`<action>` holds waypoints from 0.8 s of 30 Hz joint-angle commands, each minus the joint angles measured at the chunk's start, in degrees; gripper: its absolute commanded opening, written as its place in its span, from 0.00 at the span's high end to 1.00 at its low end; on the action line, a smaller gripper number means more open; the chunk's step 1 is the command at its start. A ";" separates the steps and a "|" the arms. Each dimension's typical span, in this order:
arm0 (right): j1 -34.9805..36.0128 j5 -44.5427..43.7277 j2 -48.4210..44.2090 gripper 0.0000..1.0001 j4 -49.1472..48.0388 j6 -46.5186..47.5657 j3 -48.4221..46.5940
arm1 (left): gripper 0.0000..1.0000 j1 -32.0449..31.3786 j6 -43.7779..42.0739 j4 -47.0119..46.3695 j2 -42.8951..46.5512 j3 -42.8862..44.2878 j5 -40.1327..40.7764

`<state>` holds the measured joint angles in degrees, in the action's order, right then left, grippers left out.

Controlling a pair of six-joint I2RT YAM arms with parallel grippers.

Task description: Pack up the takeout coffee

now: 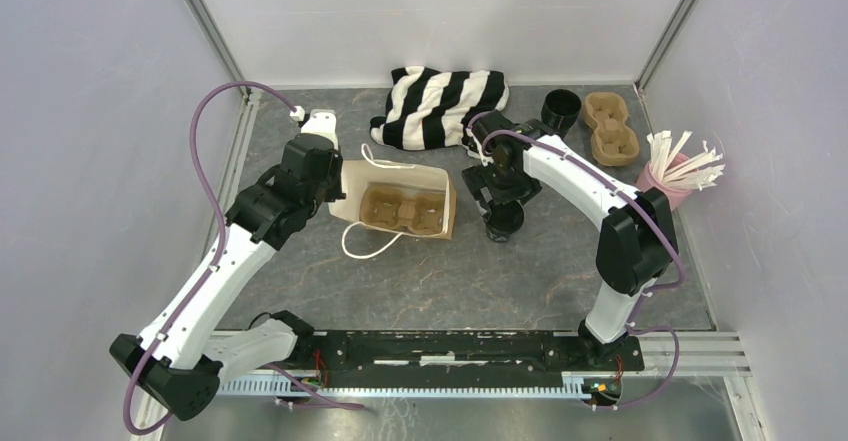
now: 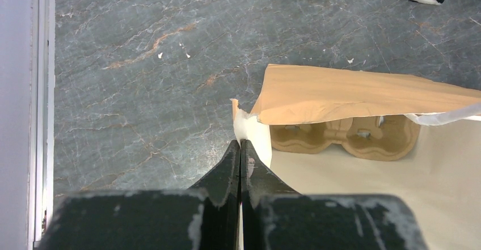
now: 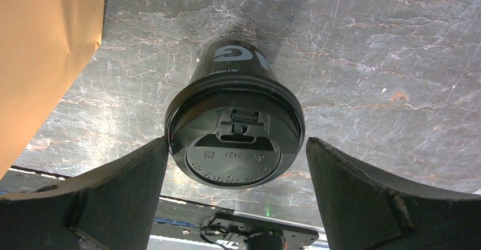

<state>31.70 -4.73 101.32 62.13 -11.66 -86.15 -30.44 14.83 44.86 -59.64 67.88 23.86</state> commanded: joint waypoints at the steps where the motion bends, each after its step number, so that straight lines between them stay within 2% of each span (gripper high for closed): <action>1: -0.25 0.65 -1.35 0.02 0.29 0.46 -0.03 | 0.98 0.34 -1.88 -0.33 -0.39 0.68 0.24; 16: -0.52 1.39 -1.43 0.02 -1.13 0.81 3.18 | 0.98 0.38 -1.91 -0.12 -0.13 0.77 0.40; 24: -0.40 1.53 -2.00 0.02 -0.12 0.65 -0.17 | 0.98 0.38 -1.92 -0.13 -0.28 0.92 0.17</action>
<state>31.38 -3.42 101.32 61.63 -11.18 -83.40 -30.33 14.76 44.86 -59.64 67.88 23.88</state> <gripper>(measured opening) 0.979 0.026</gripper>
